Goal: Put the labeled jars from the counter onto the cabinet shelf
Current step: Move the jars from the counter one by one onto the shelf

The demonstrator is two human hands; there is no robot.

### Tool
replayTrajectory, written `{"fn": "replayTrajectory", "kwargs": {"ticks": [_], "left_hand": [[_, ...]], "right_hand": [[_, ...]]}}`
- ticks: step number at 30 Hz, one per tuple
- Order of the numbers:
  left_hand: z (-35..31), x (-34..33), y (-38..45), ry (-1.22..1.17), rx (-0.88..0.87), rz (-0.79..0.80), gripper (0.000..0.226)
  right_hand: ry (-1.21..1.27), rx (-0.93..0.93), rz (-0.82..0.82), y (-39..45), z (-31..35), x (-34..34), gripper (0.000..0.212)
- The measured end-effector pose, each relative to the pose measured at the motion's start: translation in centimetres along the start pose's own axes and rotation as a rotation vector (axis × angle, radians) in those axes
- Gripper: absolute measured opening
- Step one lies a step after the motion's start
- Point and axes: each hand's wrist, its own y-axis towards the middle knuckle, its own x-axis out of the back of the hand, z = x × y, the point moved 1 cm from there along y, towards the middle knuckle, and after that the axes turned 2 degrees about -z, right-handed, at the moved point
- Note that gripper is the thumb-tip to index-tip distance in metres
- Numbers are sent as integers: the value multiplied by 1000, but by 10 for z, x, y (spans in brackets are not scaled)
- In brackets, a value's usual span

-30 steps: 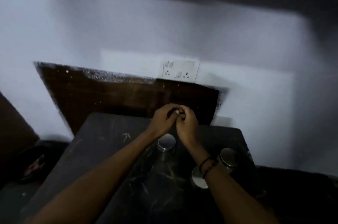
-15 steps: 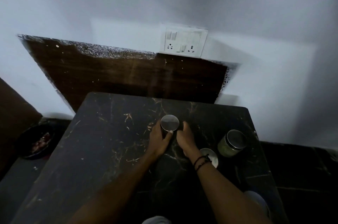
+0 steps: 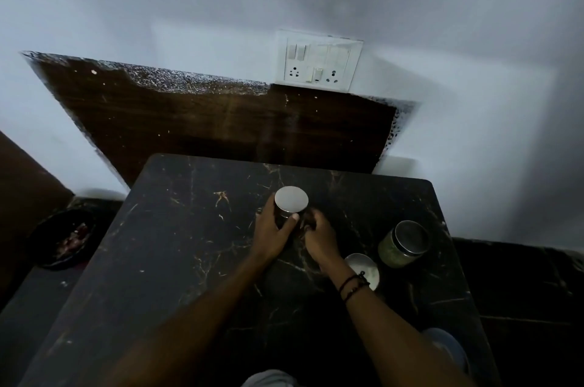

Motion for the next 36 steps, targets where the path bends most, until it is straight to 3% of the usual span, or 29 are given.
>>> {"fn": "replayTrajectory", "kwargs": {"ticks": [9, 16, 22, 28, 34, 36], "left_hand": [[-40, 27, -15, -364, -6, 9, 41], [-49, 28, -40, -428, 40, 13, 64], [-65, 29, -51, -414, 57, 54, 60], [-149, 38, -39, -480, -54, 32, 58], [-255, 55, -19, -473, -278, 68, 57], [-277, 58, -17, -518, -271, 86, 59]], "right_hand": [[200, 232, -31, -33, 19, 24, 30], [289, 252, -10, -68, 12, 30, 33], [338, 269, -27, -85, 19, 37, 30], [409, 401, -88, -89, 81, 68, 30], [519, 597, -101, -97, 164, 110, 39], [535, 635, -128, -100, 185, 120, 40]]}}
